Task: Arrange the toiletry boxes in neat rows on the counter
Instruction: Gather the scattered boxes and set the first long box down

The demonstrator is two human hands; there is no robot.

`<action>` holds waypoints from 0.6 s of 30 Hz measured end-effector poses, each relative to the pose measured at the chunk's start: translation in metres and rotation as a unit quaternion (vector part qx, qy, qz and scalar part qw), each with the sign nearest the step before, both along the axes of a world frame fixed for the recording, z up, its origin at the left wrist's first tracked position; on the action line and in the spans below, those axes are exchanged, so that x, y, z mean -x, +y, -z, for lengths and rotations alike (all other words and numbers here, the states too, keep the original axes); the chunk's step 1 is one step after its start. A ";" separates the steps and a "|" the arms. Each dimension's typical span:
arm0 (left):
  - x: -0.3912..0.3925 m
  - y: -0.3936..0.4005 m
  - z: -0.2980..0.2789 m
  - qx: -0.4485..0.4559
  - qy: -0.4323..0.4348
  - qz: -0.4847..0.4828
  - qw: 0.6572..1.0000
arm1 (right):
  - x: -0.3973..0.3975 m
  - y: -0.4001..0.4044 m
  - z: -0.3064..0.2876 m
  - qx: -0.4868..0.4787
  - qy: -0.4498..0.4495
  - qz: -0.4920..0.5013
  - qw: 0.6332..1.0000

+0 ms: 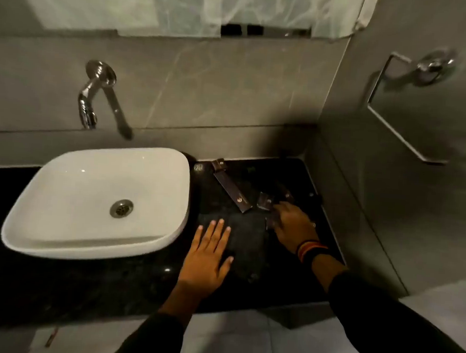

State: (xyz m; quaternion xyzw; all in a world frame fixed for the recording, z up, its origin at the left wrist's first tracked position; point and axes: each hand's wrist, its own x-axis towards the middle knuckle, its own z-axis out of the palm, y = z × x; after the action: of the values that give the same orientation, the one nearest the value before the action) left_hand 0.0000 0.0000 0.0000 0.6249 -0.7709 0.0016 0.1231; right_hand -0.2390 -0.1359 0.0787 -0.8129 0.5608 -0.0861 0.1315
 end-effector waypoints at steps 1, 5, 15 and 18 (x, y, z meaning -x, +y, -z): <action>0.001 0.006 0.014 -0.003 -0.002 -0.004 1.000 | 0.005 0.000 0.012 -0.025 0.016 -0.010 1.000; 0.002 0.034 0.049 -0.039 -0.023 -0.006 0.999 | 0.015 -0.001 0.047 -0.116 0.090 0.009 0.989; 0.003 0.040 0.066 -0.064 0.017 -0.018 0.998 | 0.016 -0.024 0.061 -0.075 0.173 -0.006 0.982; -0.004 0.039 0.068 -0.066 0.018 0.005 0.998 | 0.008 -0.017 0.051 -0.081 0.170 0.008 0.982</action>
State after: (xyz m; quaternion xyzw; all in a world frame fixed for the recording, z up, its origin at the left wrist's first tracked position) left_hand 0.0036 0.0389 -0.0679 0.6275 -0.7703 -0.0618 0.0954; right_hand -0.2467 -0.1530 0.0273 -0.7977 0.5867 0.0979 0.0992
